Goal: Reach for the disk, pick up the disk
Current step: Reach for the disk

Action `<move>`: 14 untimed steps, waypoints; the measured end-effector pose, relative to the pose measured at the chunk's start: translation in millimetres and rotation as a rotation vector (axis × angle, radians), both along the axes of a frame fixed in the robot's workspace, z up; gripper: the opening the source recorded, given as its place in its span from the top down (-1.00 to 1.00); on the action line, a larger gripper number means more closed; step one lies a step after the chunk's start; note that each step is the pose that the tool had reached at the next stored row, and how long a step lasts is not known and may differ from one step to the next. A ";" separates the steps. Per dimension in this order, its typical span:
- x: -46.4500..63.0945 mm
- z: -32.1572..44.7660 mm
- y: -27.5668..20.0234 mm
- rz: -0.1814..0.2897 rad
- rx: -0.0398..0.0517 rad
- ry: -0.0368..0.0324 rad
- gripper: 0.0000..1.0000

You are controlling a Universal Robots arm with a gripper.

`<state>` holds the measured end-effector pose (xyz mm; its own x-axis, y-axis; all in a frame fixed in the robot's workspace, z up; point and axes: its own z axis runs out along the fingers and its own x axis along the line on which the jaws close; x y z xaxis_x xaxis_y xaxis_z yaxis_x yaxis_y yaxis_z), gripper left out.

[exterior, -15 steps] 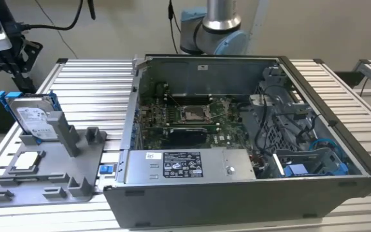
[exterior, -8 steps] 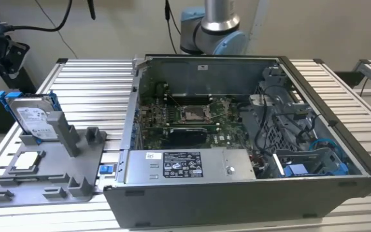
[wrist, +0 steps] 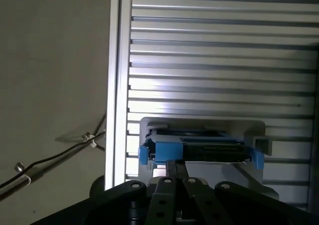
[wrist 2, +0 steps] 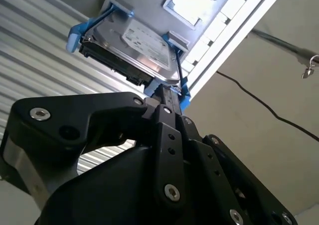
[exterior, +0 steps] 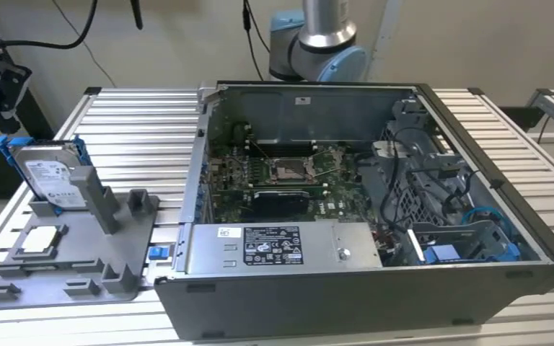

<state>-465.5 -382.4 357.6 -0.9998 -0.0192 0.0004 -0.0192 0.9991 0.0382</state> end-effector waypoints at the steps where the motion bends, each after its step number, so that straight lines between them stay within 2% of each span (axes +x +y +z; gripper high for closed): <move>1: -1.1 -0.1 0.0 0.000 0.0000 0.0001 1.00; 14: -4.0 -0.8 1.6 0.000 0.0000 0.0000 1.00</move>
